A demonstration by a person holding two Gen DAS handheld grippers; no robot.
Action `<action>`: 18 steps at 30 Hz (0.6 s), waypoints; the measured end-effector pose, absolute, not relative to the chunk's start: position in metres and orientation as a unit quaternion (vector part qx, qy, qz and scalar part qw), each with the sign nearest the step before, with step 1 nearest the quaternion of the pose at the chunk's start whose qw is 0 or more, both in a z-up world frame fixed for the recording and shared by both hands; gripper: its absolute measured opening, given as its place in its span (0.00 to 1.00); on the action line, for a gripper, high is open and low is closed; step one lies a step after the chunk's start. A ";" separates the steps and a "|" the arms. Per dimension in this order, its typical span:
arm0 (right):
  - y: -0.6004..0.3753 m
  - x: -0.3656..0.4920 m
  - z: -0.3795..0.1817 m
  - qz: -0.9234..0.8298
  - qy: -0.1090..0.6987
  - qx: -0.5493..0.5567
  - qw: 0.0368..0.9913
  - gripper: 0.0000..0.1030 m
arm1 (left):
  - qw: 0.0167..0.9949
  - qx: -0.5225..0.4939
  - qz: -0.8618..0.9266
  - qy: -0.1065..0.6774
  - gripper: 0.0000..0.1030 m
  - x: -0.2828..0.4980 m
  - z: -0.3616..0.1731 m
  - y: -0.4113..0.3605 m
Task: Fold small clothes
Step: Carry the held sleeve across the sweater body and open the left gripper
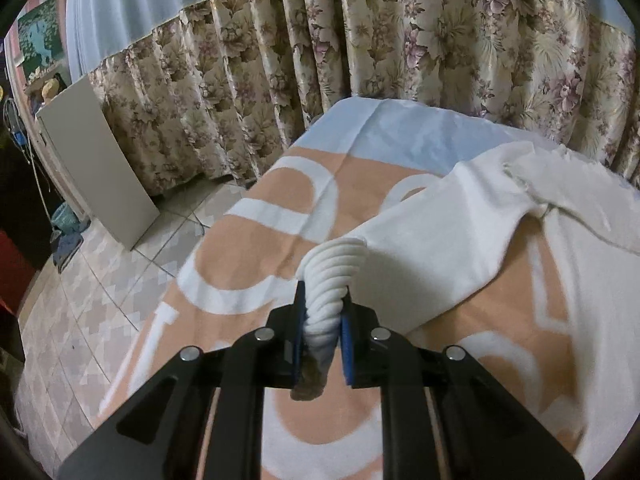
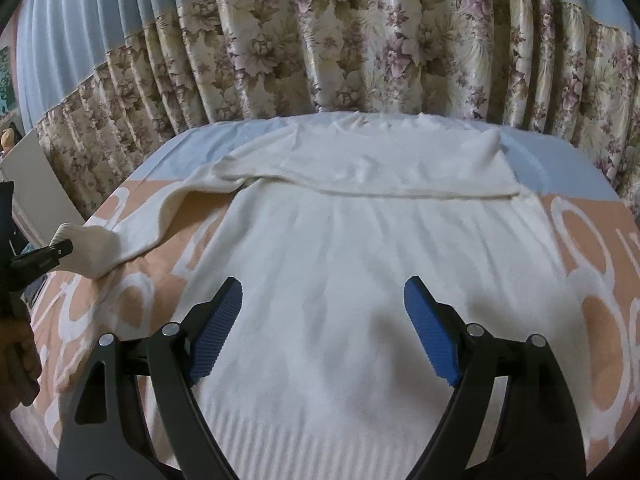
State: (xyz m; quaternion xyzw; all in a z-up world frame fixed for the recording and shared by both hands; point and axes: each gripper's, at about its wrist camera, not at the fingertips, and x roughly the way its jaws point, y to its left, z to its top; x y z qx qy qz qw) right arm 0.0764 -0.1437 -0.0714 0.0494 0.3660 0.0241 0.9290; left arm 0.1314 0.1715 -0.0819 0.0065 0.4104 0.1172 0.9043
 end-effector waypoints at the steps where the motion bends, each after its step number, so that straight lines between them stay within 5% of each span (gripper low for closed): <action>1: -0.148 0.079 -0.070 0.023 0.365 0.048 0.930 0.81 | 0.905 0.005 0.117 0.409 0.14 0.135 -0.079 0.164; 18: -0.293 0.106 -0.062 -0.026 0.369 0.045 0.928 0.82 | 0.920 0.066 0.024 0.386 0.14 0.199 -0.052 -0.073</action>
